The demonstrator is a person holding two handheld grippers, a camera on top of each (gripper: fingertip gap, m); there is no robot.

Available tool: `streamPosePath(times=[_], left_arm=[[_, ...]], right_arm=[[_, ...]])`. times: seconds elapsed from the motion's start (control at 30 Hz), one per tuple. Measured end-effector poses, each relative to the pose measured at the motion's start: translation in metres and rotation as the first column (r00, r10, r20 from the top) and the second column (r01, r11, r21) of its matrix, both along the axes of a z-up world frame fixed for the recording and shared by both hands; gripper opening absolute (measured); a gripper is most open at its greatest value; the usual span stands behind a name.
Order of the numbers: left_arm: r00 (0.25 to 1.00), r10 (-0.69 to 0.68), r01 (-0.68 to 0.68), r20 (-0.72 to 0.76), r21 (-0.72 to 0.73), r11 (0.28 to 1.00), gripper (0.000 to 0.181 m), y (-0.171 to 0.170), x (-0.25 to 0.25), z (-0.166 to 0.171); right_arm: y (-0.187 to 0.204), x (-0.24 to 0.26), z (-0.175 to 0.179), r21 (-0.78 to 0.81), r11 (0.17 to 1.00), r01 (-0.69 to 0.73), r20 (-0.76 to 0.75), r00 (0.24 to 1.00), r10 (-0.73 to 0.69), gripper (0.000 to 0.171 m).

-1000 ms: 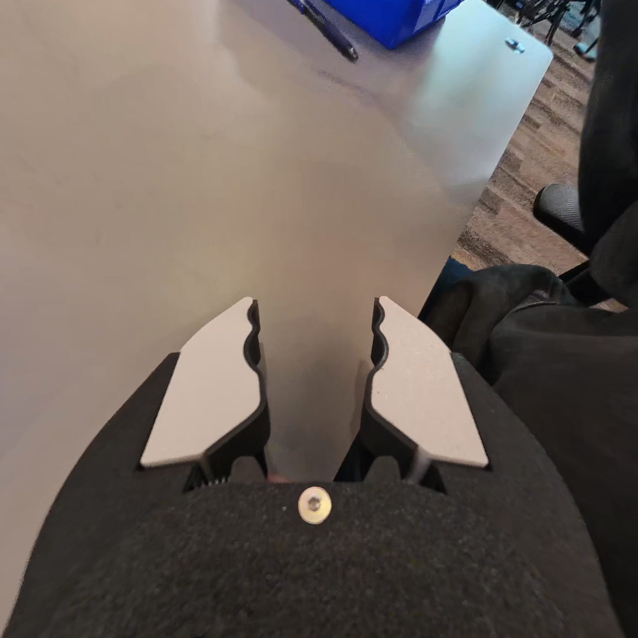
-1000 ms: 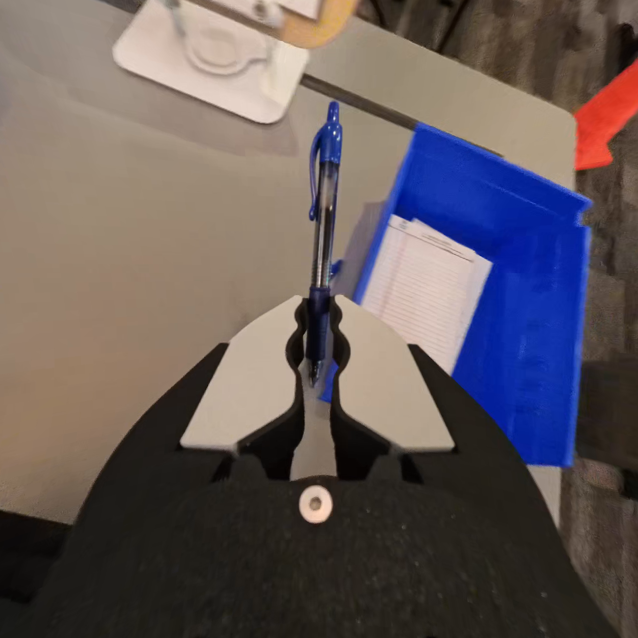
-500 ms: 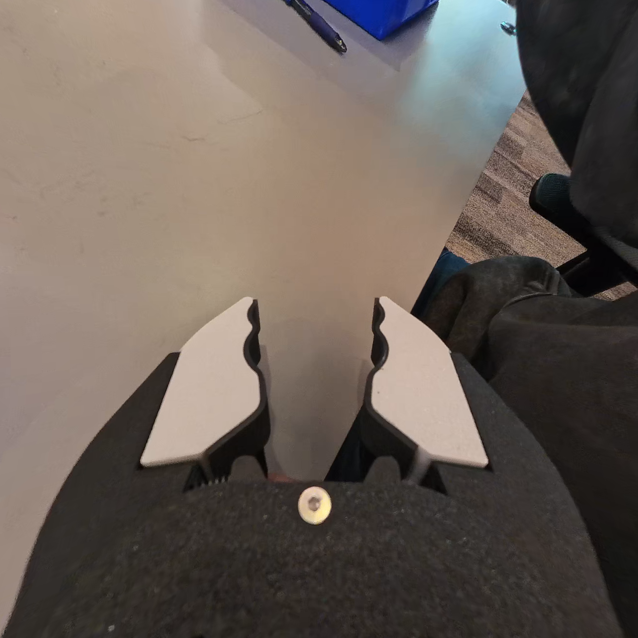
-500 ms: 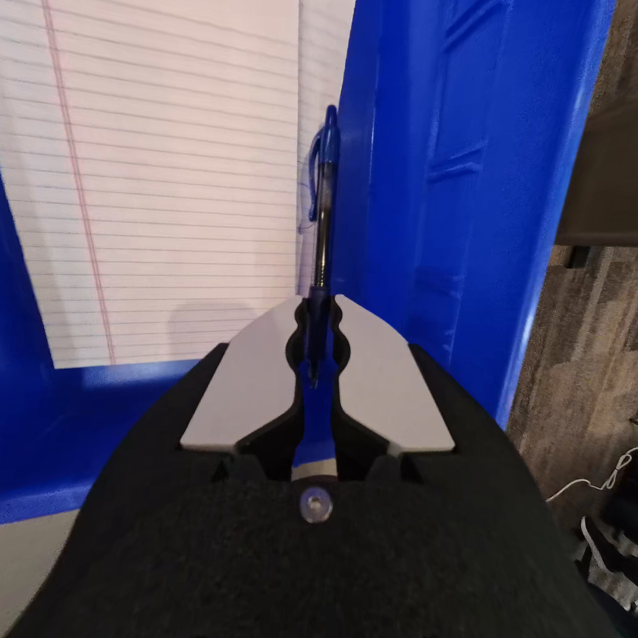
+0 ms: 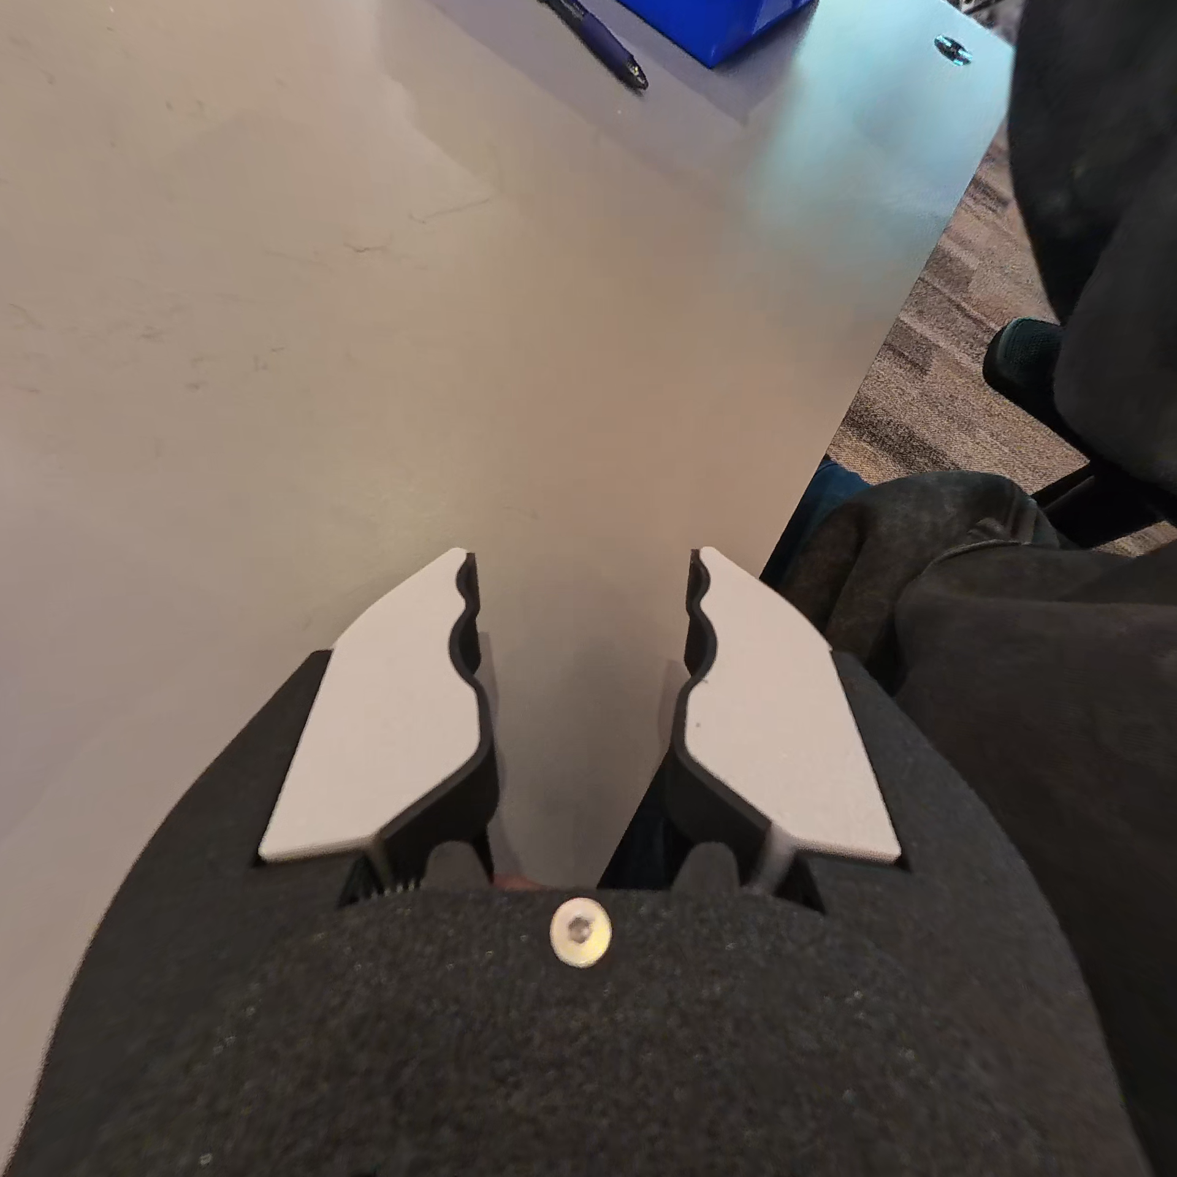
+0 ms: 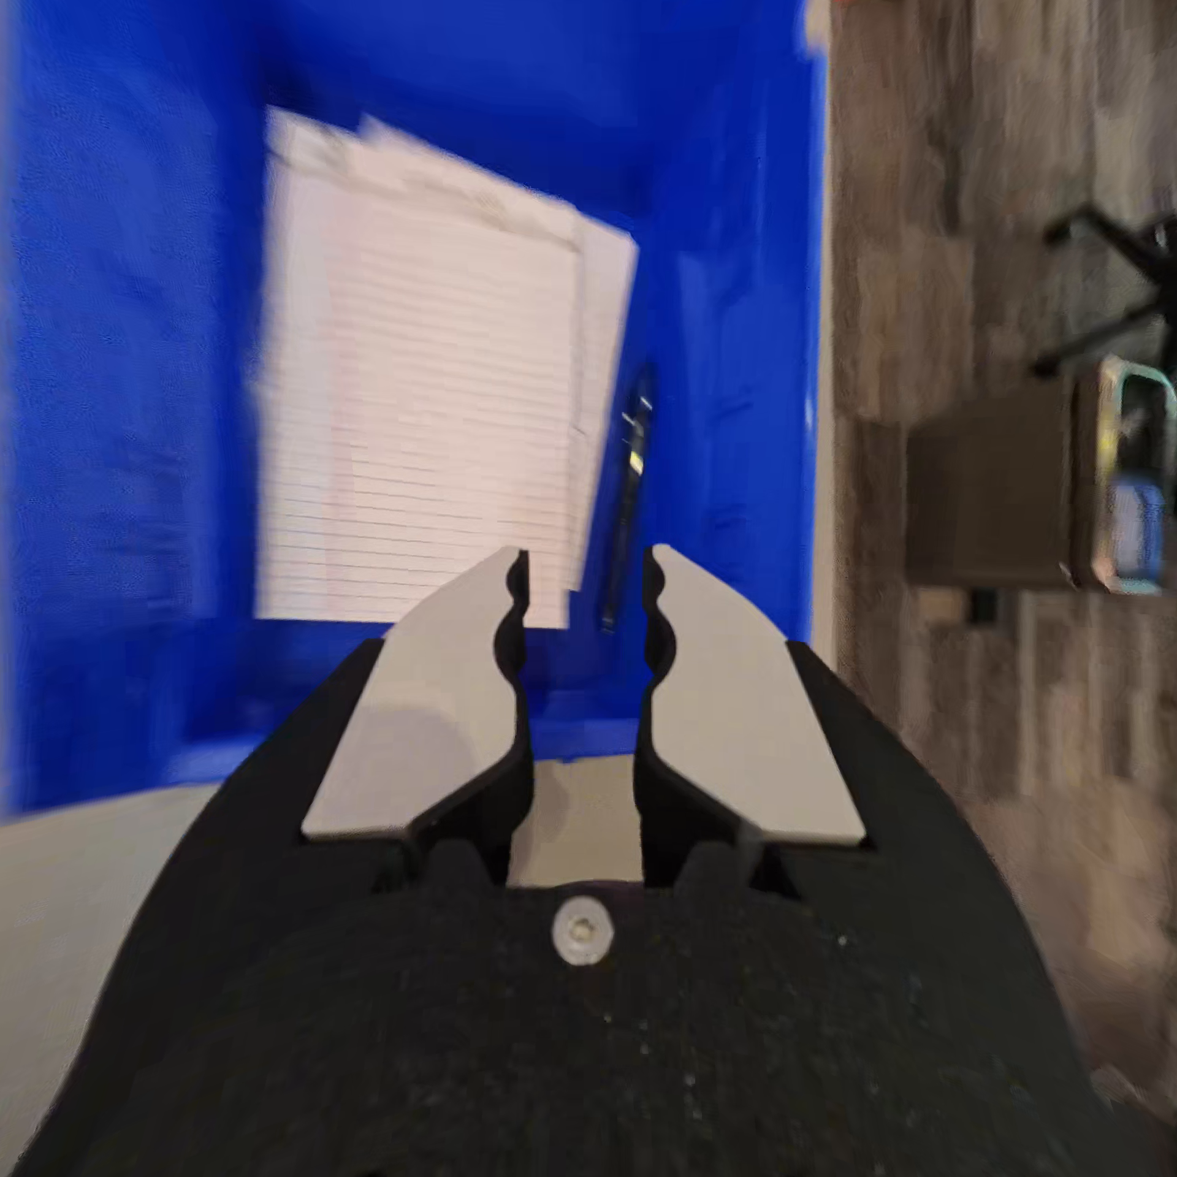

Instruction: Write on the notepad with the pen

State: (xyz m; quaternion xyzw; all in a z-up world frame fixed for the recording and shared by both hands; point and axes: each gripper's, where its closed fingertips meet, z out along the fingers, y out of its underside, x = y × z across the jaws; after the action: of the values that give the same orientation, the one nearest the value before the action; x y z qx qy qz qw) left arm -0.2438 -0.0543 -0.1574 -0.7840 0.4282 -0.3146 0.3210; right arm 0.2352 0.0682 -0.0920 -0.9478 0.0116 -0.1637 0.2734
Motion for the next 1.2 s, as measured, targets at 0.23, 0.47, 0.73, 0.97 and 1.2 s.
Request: streamPosePath(times=[0.23, 0.47, 0.73, 0.97, 1.2], left_arm=[[1.000, -0.021, 0.021, -0.004, -0.014, 1.000, 0.062, -0.004, 0.003, -0.003], [0.998, -0.056, 0.056, 0.002, -0.013, 0.998, 0.063, -0.012, 0.006, 0.000], [0.998, -0.062, 0.063, 0.025, -0.021, 0.998, 0.062, -0.012, 0.004, 0.004], [0.999, -0.048, 0.048, 0.025, -0.013, 0.999, 0.062, -0.011, 0.000, 0.005], [0.999, -0.039, 0.039, 0.012, -0.026, 0.999, 0.062, -0.009, 0.002, 0.001]], right_arm=[[-0.002, -0.198, -0.009, 0.198, 0.944, -0.264, -0.388, 0.864, 0.322, 0.044], [0.023, -0.185, -0.074, 0.111, 0.993, -0.046, -0.280, 0.957, 0.076, 0.030], [0.017, -0.175, -0.104, 0.014, 1.000, 0.011, -0.121, 0.993, -0.009, 0.013], [0.010, -0.204, -0.069, 0.113, 0.978, -0.174, -0.149, 0.970, 0.190, 0.011], [-0.016, -0.157, 0.084, 0.393, 0.893, -0.219, -0.055, 0.964, 0.260, 0.011]])
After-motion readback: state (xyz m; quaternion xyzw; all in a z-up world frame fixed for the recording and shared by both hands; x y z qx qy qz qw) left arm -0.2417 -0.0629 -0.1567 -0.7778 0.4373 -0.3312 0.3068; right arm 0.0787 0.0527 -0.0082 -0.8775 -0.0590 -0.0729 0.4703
